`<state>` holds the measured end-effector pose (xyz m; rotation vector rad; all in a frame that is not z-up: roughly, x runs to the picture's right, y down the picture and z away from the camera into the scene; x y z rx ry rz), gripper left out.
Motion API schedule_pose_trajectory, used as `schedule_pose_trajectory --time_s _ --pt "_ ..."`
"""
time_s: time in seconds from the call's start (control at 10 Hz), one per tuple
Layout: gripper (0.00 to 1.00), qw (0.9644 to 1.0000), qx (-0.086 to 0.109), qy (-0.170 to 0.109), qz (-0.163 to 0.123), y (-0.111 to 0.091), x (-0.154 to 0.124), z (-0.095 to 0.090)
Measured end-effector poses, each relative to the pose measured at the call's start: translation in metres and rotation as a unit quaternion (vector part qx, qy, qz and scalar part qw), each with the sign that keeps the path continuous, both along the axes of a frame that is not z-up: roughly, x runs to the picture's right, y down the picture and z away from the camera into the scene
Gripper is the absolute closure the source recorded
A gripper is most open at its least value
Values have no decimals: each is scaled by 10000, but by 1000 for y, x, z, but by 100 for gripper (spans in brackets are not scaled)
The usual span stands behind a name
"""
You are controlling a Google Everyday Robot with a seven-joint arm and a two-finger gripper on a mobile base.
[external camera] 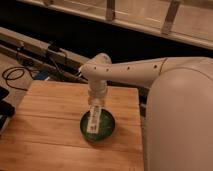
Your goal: Place the bottle in the ceramic bowl
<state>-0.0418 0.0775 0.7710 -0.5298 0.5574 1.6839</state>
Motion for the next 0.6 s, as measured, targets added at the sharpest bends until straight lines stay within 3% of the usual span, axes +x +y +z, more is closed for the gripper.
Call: schedule_pose_trajectory --time_s 0.6 --pt "20 10000 -2 2 3 0 1 0"
